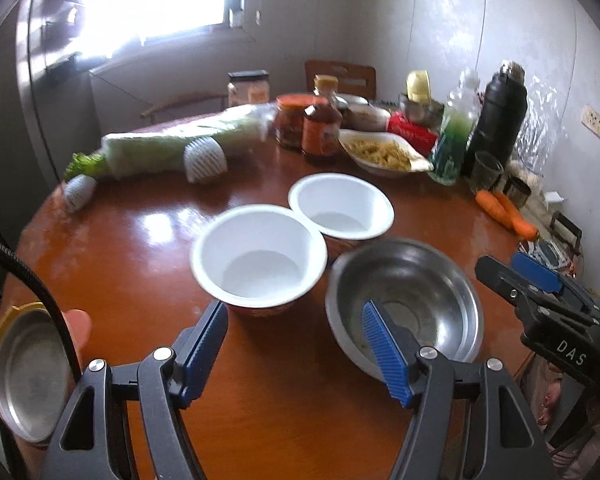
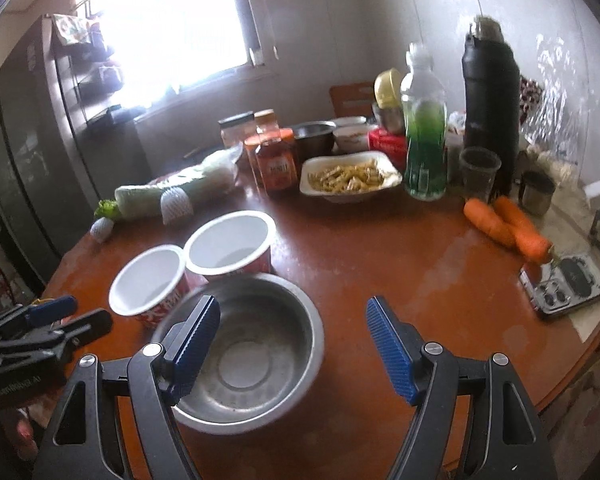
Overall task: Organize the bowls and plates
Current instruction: 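Move the left gripper to the rim of the deep steel bowl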
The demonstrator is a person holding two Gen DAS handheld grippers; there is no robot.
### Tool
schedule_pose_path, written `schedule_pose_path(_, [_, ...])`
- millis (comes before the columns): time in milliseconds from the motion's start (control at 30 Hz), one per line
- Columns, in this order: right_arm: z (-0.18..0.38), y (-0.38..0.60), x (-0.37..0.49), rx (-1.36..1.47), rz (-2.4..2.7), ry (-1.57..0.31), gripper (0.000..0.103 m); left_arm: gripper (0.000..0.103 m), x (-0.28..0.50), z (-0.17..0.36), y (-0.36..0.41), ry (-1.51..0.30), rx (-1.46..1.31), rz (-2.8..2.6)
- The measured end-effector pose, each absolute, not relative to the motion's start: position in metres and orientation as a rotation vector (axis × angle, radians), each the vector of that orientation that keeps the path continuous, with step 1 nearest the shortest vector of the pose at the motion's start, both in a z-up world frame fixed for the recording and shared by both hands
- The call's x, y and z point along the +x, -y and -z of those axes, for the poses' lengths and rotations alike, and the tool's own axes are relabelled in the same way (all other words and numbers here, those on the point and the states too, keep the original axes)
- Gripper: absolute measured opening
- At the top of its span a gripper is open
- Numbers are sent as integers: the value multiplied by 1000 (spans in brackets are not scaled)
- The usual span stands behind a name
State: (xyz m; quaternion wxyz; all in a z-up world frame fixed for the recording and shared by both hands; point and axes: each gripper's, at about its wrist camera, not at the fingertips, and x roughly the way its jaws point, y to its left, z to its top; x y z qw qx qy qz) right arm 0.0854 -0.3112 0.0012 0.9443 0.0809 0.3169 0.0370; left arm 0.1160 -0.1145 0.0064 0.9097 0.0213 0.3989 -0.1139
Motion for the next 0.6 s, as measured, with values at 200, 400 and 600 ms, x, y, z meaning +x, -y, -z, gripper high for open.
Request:
schedule_pose_path(200, [21,316,100,172,-77,-698,77,70,128,13,128,-864,45,255])
schedule_pose_path(400, [31,319,111,160,-70,-714,77,70,134,24,140,-886,59,277])
schedule_pose_path(600, [41,317,122,149,-64,-743,77,70,142,32,145,-900,54,289])
